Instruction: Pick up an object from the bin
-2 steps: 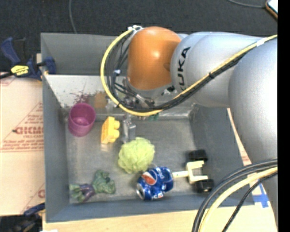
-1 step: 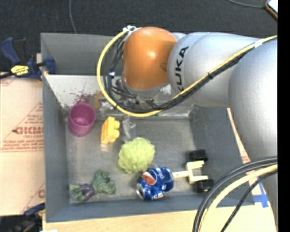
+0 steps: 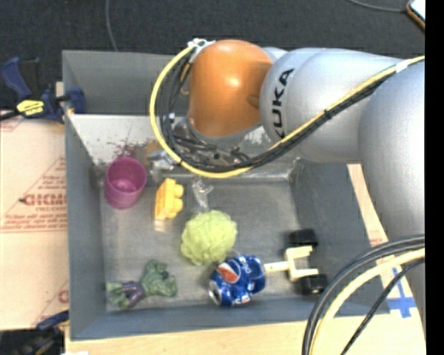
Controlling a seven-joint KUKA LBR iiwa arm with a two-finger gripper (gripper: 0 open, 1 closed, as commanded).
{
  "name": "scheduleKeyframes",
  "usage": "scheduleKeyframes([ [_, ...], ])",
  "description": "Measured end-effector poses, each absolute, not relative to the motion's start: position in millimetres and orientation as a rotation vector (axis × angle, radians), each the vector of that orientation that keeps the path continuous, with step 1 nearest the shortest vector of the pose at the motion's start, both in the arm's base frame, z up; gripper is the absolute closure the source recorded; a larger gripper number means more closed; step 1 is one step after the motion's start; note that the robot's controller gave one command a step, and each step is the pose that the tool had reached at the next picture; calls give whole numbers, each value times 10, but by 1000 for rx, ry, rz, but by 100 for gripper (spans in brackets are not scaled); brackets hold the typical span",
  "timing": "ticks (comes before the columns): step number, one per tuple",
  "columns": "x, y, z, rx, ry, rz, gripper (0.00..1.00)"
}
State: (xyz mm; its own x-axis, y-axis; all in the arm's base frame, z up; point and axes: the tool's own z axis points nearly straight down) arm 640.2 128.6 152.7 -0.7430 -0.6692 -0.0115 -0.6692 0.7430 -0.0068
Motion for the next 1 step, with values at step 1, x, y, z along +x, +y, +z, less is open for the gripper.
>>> scheduleKeyframes([
  [1, 6436, 1207, 1227, -1436, 2774, -6, 0],
])
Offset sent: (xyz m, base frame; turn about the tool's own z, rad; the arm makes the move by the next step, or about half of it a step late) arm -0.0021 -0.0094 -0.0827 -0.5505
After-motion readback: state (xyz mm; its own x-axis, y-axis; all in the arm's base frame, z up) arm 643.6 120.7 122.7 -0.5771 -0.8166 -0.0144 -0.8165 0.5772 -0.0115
